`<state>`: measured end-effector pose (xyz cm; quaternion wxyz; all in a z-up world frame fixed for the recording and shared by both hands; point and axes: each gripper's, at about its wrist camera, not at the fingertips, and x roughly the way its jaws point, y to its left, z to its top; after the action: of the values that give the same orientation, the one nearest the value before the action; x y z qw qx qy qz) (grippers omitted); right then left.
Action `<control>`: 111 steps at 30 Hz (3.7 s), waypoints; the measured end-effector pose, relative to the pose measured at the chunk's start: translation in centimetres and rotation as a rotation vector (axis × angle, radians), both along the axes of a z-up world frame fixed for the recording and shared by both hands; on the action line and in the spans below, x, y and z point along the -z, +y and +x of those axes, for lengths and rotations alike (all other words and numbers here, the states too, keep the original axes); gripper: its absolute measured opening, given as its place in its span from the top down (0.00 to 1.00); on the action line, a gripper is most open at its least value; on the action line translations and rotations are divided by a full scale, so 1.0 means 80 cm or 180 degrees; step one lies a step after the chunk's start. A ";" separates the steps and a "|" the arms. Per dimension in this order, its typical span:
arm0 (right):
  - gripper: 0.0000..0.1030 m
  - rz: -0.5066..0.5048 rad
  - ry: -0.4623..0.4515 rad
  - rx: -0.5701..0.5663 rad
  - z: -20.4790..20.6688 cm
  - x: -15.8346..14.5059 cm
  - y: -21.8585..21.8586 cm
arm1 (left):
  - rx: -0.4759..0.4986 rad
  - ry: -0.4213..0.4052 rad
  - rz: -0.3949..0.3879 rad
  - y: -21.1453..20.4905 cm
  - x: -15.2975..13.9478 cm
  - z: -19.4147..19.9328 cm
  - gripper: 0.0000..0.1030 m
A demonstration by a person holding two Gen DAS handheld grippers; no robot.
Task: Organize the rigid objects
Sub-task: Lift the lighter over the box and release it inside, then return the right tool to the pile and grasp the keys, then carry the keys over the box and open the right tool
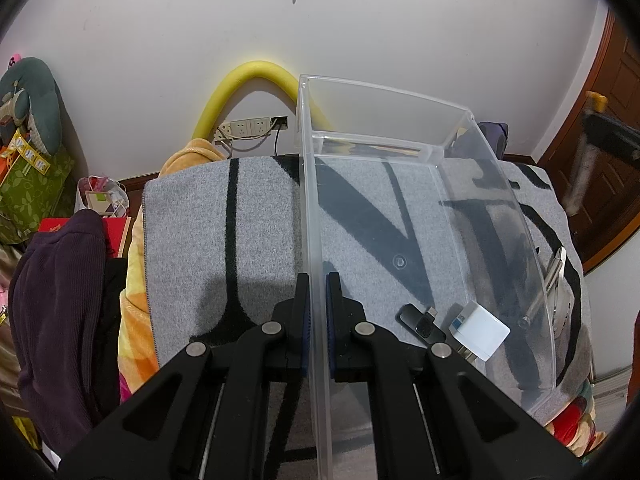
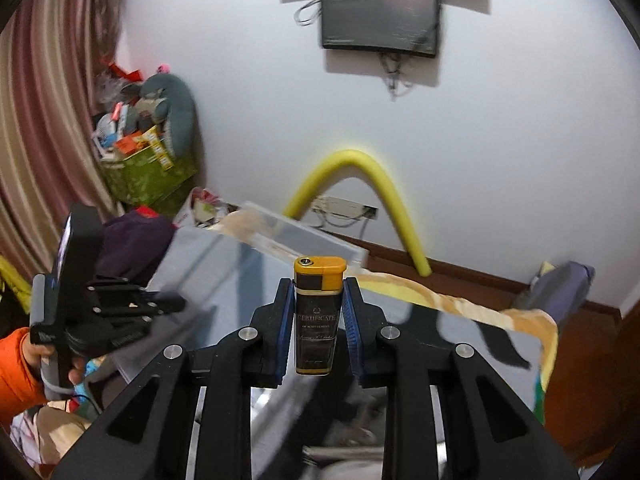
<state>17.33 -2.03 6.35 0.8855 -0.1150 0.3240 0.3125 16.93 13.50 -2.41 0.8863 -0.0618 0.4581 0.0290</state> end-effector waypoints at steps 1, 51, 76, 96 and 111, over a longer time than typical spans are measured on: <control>0.79 -0.0040 0.0009 -0.0054 0.000 0.006 0.015 | -0.0001 0.0000 -0.0002 0.000 0.000 0.000 0.95; 0.55 -0.0591 0.0822 0.0292 0.029 0.117 -0.073 | 0.0003 0.0000 0.0017 0.000 0.000 0.000 0.95; 0.79 -0.0455 0.0802 0.0175 0.003 0.124 -0.086 | 0.0001 0.0015 0.0012 0.000 0.001 0.001 0.95; 0.79 0.0130 -0.0047 0.0010 -0.011 -0.033 -0.033 | -0.0008 0.0010 -0.0010 0.000 0.002 0.002 0.95; 0.79 -0.0214 0.0213 -0.0240 0.013 0.035 0.077 | -0.0012 0.0002 -0.0032 0.001 0.002 0.002 0.95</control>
<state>18.33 4.17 3.52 0.8575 -0.1462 0.3591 0.3382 17.09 13.56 -2.60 0.8858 -0.0671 0.4584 0.0285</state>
